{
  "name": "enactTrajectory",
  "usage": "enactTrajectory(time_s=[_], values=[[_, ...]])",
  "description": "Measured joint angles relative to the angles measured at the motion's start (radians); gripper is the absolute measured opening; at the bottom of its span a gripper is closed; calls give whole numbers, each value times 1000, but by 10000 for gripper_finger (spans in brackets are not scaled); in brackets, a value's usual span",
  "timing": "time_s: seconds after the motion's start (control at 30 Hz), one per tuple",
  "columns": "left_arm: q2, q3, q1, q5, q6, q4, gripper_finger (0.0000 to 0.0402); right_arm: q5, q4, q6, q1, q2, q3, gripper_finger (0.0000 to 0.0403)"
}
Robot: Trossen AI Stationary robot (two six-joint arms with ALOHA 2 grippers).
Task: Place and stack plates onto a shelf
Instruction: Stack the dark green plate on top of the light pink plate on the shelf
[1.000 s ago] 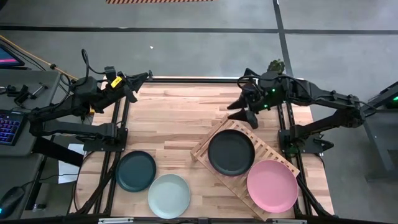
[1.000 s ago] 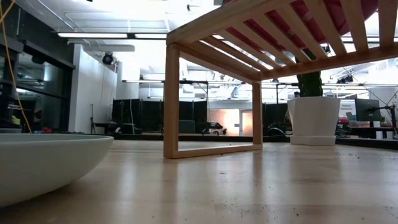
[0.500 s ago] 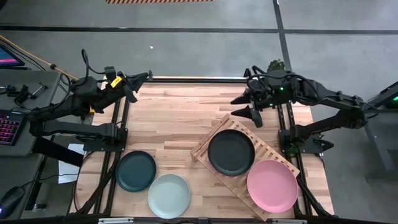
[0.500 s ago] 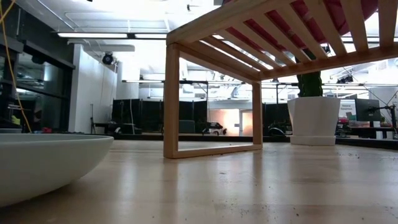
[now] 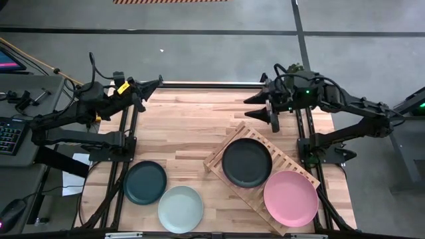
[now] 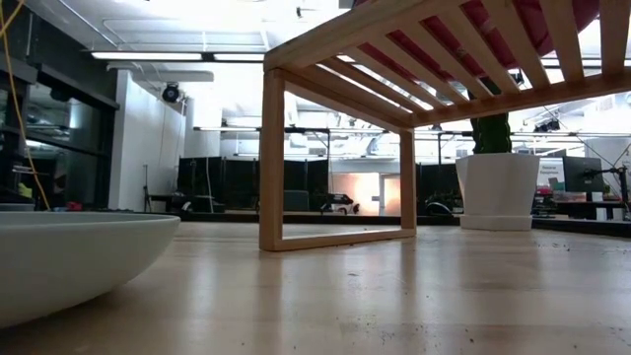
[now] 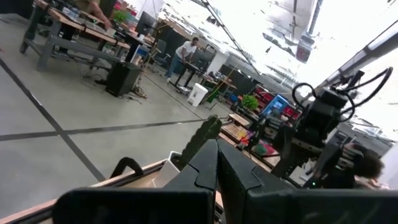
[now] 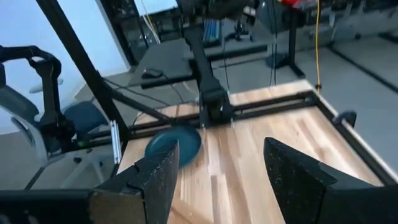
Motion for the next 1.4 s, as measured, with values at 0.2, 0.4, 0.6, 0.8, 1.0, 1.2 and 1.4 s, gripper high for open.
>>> enactTrajectory(time_s=[0.2, 0.4, 0.6, 0.8, 1.0, 1.2, 1.4], values=[[5, 0, 0, 55, 41, 0, 0, 3, 37, -9, 0, 0, 0, 218], [58, 0, -2, 211, 23, 0, 23, 9, 36, 12, 0, 0, 0, 218], [169, 4, -33, 432, 17, -116, 95, 51, 35, 14, 0, 0, 0, 218], [287, 29, -82, 581, 15, -541, 175, 52, 18, 51, 0, 0, 0, 218], [411, -2, -284, 581, 146, -799, 208, 53, -12, 57, 0, 0, 0, 218], [497, -164, -501, 453, 173, -684, 206, 56, -14, 50, 0, 0, 0, 218], [618, -222, -601, 289, 253, -584, 205, 65, -14, 46, 0, 1, 0, 218]])
